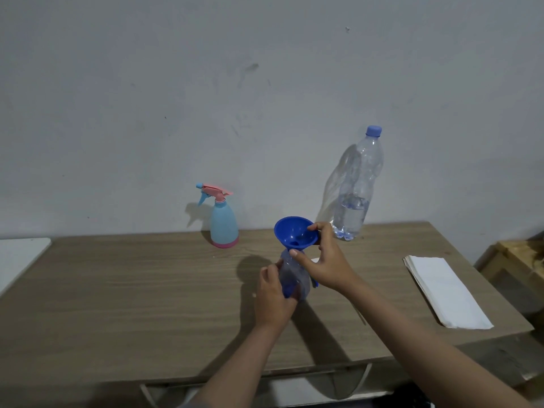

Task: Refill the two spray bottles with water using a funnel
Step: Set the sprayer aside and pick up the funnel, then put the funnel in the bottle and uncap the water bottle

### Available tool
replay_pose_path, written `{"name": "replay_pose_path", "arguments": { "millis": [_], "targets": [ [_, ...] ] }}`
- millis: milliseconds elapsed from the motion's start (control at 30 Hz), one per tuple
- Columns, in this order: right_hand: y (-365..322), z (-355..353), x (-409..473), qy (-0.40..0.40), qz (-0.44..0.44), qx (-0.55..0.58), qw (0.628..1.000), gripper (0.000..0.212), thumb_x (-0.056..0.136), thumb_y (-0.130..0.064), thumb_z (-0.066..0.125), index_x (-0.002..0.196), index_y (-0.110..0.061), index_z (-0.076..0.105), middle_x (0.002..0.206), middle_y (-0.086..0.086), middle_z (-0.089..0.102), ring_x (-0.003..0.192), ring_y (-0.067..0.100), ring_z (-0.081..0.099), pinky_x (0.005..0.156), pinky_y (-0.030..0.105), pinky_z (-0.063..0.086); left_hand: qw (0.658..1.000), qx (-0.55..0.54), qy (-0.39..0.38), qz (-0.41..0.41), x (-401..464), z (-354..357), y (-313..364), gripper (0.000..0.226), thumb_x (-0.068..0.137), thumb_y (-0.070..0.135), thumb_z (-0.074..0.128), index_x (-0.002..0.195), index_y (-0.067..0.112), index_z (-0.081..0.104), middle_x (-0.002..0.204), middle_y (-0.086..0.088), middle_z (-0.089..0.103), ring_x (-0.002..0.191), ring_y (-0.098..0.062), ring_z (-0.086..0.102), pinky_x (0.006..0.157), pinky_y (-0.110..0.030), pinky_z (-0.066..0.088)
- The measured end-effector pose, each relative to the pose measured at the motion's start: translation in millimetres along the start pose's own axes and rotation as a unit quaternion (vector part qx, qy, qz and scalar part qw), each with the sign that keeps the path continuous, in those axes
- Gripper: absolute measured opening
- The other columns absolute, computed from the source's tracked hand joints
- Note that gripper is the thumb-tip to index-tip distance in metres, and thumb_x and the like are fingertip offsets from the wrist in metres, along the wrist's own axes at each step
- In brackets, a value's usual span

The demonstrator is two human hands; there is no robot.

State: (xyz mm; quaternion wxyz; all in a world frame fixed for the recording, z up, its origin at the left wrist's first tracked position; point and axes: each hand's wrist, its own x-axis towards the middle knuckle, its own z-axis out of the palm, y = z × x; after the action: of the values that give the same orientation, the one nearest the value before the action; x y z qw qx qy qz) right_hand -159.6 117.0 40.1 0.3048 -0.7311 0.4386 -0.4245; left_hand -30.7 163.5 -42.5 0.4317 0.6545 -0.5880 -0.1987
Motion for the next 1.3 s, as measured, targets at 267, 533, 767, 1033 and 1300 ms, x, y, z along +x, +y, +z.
{"name": "replay_pose_path", "arguments": {
  "millis": [267,533,767,1033,1300],
  "targets": [
    [5.4,-6.1,-2.2,-0.028,0.001,0.032,0.999,0.078,0.071,-0.058,0.07,0.132,-0.031,0.03,0.132,-0.009,0.046,0.116,0.006,0.052,0.094,0.028,0.047,1.0,-0.004,0.027,0.002,-7.3,5.4,3.0,0.063,0.08,0.028,0.071,0.132,0.016,0.038,0.13,0.0,0.046,0.113,-0.016,0.052,0.084,-0.031,0.05],
    [31.1,-25.4,-1.0,-0.028,0.031,0.059,0.997,0.08,0.074,-0.048,0.074,0.138,-0.031,0.028,0.132,-0.005,0.048,0.118,0.008,0.051,0.094,0.026,0.047,0.994,0.013,0.106,-0.028,-15.9,7.8,7.3,0.074,0.074,0.026,0.076,0.136,0.011,0.038,0.131,-0.005,0.056,0.115,-0.023,0.057,0.086,-0.03,0.048],
    [51.2,-66.8,15.5,-0.003,0.028,0.053,0.998,0.083,0.066,-0.065,0.065,0.134,-0.031,0.031,0.128,-0.001,0.051,0.113,0.013,0.054,0.093,0.026,0.043,0.969,0.072,0.237,-0.005,-50.9,42.3,32.9,0.065,0.063,0.022,0.084,0.116,0.004,0.051,0.111,-0.015,0.054,0.101,-0.014,0.046,0.092,-0.01,0.029],
    [57.4,-141.1,88.1,0.15,-0.08,-0.01,0.985,0.048,0.081,-0.037,0.072,0.119,-0.017,0.051,0.099,-0.001,0.06,0.087,0.012,0.059,0.072,0.016,0.043,0.977,-0.03,0.189,0.091,3.5,107.5,126.2,0.054,0.074,0.025,0.066,0.12,0.023,0.038,0.12,-0.003,0.048,0.11,-0.012,0.05,0.094,-0.009,0.034],
    [58.9,-213.5,188.3,0.182,-0.146,-0.104,0.967,0.045,0.087,-0.033,0.063,0.129,-0.023,0.052,0.117,0.003,0.056,0.108,0.022,0.054,0.084,0.034,0.05,0.989,-0.061,0.13,0.028,150.3,153.2,180.3,0.083,0.072,0.045,0.075,0.137,0.025,0.027,0.138,0.004,0.035,0.126,-0.016,0.04,0.101,-0.039,0.045]
  ]
}}
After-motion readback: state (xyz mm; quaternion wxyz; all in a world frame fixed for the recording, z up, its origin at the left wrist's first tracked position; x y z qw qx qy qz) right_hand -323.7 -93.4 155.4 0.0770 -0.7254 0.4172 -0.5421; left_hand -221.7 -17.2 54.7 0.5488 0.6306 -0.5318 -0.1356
